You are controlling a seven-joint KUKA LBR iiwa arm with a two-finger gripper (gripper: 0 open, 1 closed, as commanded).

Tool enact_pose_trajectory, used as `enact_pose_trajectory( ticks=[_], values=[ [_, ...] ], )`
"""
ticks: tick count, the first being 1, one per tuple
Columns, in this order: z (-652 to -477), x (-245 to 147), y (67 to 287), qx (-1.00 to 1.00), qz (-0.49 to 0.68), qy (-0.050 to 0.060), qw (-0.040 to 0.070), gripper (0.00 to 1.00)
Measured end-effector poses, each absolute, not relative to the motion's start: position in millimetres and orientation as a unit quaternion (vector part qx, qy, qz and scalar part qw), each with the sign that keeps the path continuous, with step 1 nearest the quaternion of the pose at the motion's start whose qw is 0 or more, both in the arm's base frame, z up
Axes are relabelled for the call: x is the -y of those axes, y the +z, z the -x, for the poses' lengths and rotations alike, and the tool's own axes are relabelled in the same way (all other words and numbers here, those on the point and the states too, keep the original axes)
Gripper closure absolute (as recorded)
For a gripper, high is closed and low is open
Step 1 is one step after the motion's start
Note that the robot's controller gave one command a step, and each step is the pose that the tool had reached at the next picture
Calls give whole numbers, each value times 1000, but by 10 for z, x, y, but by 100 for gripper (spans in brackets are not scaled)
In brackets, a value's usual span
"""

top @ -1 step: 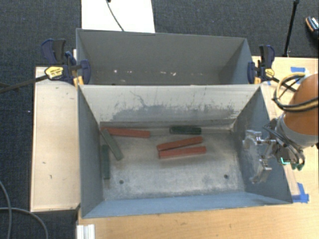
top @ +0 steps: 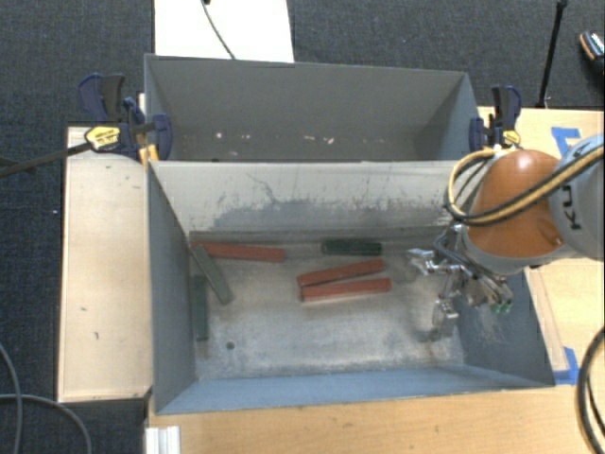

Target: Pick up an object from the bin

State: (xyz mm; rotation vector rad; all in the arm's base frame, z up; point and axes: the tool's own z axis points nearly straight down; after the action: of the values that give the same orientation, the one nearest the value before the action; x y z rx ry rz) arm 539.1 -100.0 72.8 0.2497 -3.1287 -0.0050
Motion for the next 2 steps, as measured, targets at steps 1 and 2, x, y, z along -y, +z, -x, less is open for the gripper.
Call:
enact_pose_trajectory(
  ticks=[1,2],
  values=[
    [-5851,416,709,1000,-29,-1,-4,0],
    [-5802,-121,708,999,-39,-2,-1,0]
  ],
)
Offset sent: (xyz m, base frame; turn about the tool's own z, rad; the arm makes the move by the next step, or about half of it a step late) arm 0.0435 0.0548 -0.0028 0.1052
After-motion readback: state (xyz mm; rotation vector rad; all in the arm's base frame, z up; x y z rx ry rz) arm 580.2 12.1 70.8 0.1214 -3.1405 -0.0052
